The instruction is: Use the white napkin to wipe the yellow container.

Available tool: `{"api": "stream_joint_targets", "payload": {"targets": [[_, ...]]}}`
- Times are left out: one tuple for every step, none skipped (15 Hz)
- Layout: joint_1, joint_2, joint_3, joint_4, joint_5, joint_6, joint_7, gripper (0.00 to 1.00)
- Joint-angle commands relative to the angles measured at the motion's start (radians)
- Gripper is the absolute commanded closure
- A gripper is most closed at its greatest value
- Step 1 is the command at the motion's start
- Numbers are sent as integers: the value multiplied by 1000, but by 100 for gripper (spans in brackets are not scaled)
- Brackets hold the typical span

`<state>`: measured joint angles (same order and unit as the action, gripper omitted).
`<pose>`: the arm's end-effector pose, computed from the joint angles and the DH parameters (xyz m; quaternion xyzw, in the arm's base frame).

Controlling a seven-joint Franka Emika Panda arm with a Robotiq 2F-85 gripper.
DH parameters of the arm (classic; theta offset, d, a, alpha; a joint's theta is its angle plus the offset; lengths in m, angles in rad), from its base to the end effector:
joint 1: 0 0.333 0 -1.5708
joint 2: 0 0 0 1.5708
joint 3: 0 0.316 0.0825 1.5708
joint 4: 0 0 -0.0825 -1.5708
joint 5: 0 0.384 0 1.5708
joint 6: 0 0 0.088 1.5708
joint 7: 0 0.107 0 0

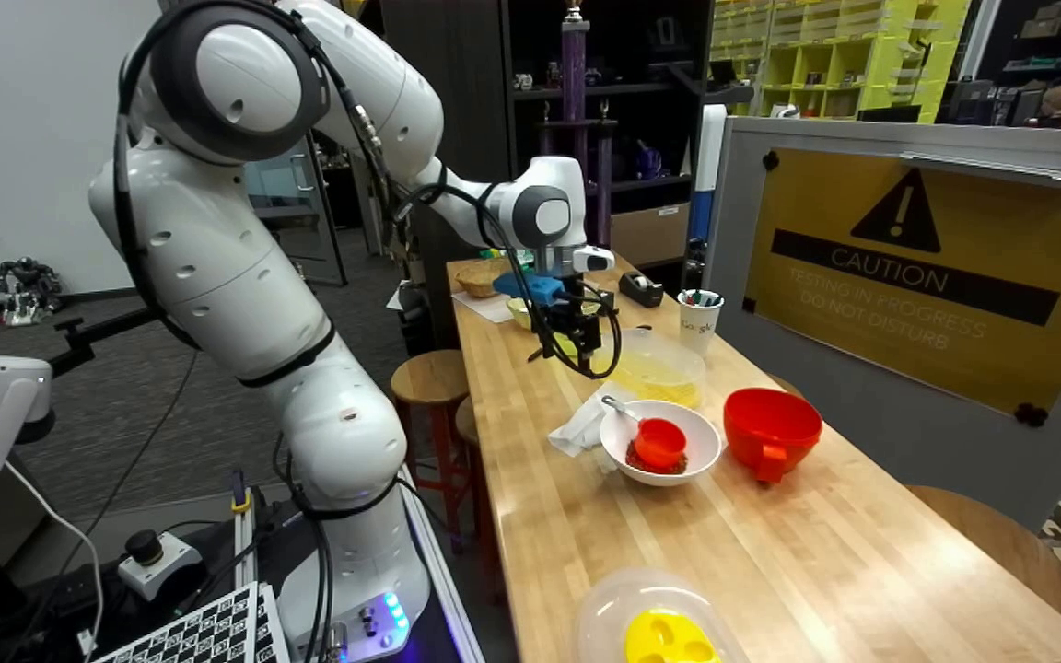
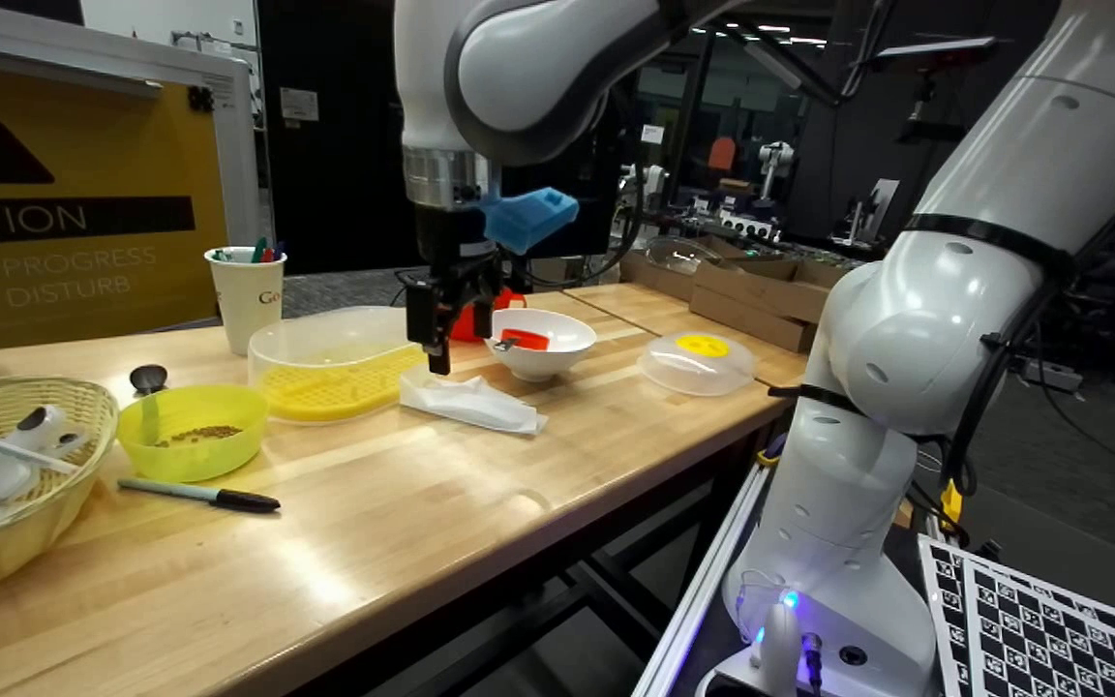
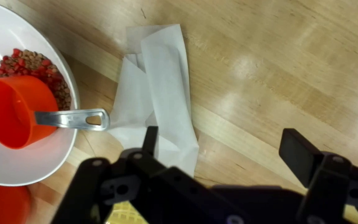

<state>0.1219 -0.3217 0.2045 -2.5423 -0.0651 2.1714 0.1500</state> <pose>0.3962 0.1301 0.3786 0.9928 0.1010 -0.0141 0.0634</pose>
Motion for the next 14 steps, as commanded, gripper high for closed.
{"api": "stream_joint_targets", "payload": {"targets": [[-17,56,-5,31,-43,14,37,0],[-21,68,-7,35,-49,15,44,0],[-24,78,-10,39,-54,13,47,0],[-28,95,-13,46,-57,14,51,0],[-31,111,-16,52,-62,13,55,0],[-33,128,-20,60,-62,12,56,0],[-35,141,-24,66,-66,13,56,0],[-34,154,-26,72,-67,9,57,0],[-34,169,-29,79,-69,10,58,0],[-34,180,-32,85,-69,7,58,0],[-32,190,-34,90,-69,7,57,0],[-32,202,-36,96,-70,7,56,0],[-31,210,-39,100,-68,6,54,0],[-29,220,-40,105,-65,6,53,0]]}}
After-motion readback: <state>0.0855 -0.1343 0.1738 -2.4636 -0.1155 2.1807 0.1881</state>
